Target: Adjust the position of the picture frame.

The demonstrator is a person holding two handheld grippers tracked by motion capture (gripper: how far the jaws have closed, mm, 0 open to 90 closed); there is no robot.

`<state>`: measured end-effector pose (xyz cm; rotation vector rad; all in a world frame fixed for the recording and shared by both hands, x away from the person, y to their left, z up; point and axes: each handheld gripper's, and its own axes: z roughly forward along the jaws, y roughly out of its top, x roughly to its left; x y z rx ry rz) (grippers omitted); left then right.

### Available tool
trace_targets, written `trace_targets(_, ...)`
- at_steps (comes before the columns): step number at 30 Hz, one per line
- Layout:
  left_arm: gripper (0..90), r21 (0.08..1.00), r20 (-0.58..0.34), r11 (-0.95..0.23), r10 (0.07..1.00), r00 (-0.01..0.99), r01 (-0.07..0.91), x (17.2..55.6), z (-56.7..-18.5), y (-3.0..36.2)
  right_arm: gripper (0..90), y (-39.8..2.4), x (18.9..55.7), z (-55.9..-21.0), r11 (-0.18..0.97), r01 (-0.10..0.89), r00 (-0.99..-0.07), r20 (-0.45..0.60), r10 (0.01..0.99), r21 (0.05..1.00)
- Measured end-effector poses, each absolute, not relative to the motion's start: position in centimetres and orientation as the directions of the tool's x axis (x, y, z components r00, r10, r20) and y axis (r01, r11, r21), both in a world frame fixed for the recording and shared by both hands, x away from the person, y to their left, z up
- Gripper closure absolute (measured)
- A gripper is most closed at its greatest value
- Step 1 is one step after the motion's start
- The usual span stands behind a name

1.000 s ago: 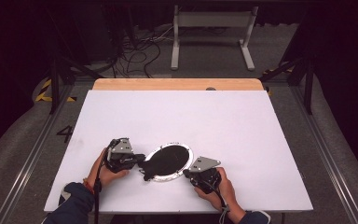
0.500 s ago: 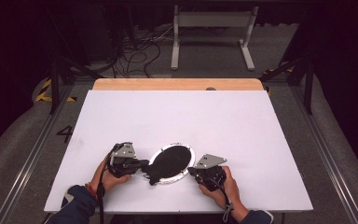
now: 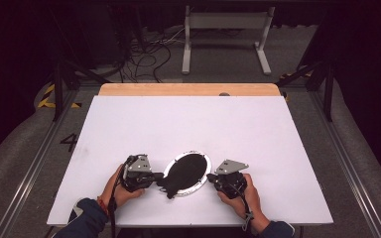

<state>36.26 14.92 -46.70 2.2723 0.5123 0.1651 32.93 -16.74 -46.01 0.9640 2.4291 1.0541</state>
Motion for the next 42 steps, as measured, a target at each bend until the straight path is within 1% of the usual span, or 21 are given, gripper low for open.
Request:
trace_targets(5,90.0,0.729,-0.055,-0.609,0.403,0.914,0.313,36.2,-46.7,15.2,90.0,-16.5,32.1,-46.0,0.517,0.442,-0.743,-0.024,0.669,0.733)
trace_targets(9,90.0,0.729,-0.036,-0.607,0.425,0.904,0.315,35.4,-46.5,15.5,90.0,-16.2,31.2,-46.0,0.528,0.425,-0.775,-0.006,0.632,0.735)
trace_targets(10,90.0,0.728,-0.030,-0.614,0.418,0.908,0.306,35.3,-46.4,15.7,90.0,-16.0,30.9,-46.1,0.530,0.418,-0.784,-0.001,0.621,0.738)
trace_targets(12,89.9,0.726,-0.039,-0.614,0.414,0.910,0.310,35.2,-46.5,15.9,90.0,-15.6,30.4,-46.1,0.545,0.399,-0.792,-0.022,0.610,0.737)
trace_targets(13,90.0,0.726,-0.046,-0.612,0.413,0.910,0.314,35.2,-46.5,15.9,90.0,-15.4,30.3,-46.1,0.545,0.400,-0.797,-0.015,0.604,0.737)
trace_targets(18,90.0,0.724,-0.061,-0.620,0.381,0.923,0.303,35.0,-46.7,15.3,90.0,-14.9,29.8,-46.1,0.541,0.409,-0.796,-0.003,0.605,0.735)
trace_targets(21,90.0,0.720,-0.038,-0.636,0.363,0.931,0.277,34.8,-46.6,14.7,90.0,-14.9,29.9,-46.2,0.537,0.406,-0.797,0.000,0.603,0.739)
trace_targets(24,90.0,0.724,-0.050,-0.627,0.366,0.929,0.286,34.9,-46.7,14.5,90.0,-15.1,30.0,-46.3,0.522,0.412,-0.796,0.016,0.605,0.747)
trace_targets(28,90.0,0.724,-0.047,-0.626,0.376,0.926,0.290,35.1,-46.6,14.1,90.0,-15.3,30.2,-46.2,0.528,0.411,-0.794,0.008,0.607,0.743)
trace_targets(31,90.0,0.726,-0.055,-0.619,0.381,0.923,0.299,35.0,-46.7,14.0,90.0,-16.0,30.7,-46.1,0.513,0.433,-0.764,0.000,0.645,0.741)
trace_targets(34,90.0,0.725,-0.048,-0.620,0.388,0.920,0.299,34.9,-46.6,13.8,90.0,-16.7,31.3,-46.2,0.482,0.463,-0.757,0.049,0.652,0.744)
trace_targets(38,90.0,0.724,-0.046,-0.623,0.385,0.922,0.297,34.9,-46.6,13.8,90.0,-16.3,31.0,-46.1,0.514,0.437,-0.758,-0.005,0.652,0.738)
trace_targets(42,89.9,0.722,-0.036,-0.632,0.370,0.928,0.280,34.5,-46.6,14.4,90.0,-16.5,31.2,-46.2,0.492,0.454,-0.755,0.028,0.655,0.743)
